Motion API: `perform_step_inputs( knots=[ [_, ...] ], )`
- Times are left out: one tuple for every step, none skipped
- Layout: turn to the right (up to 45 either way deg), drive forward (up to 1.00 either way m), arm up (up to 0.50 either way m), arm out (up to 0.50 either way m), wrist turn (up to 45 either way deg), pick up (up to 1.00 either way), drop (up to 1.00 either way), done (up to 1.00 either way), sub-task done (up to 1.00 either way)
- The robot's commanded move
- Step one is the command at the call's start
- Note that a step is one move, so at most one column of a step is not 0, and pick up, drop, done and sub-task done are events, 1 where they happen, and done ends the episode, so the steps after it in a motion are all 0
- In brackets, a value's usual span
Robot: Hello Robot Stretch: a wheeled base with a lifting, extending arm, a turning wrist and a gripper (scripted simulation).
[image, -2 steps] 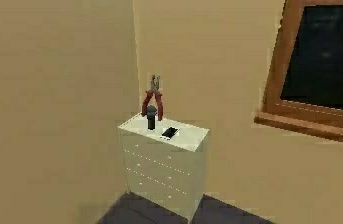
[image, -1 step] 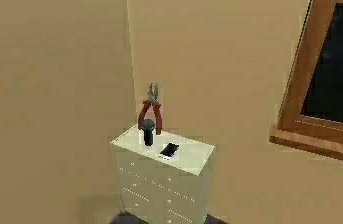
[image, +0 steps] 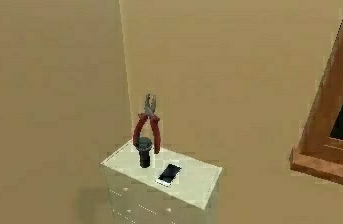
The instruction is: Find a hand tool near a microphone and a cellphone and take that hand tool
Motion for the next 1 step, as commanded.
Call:
perform_step_inputs(
  knots=[
    [45.0, 0.00, 0.00, 0.00, 0.0, 0.00, 0.00, 0.00, 0.00]
  ],
)
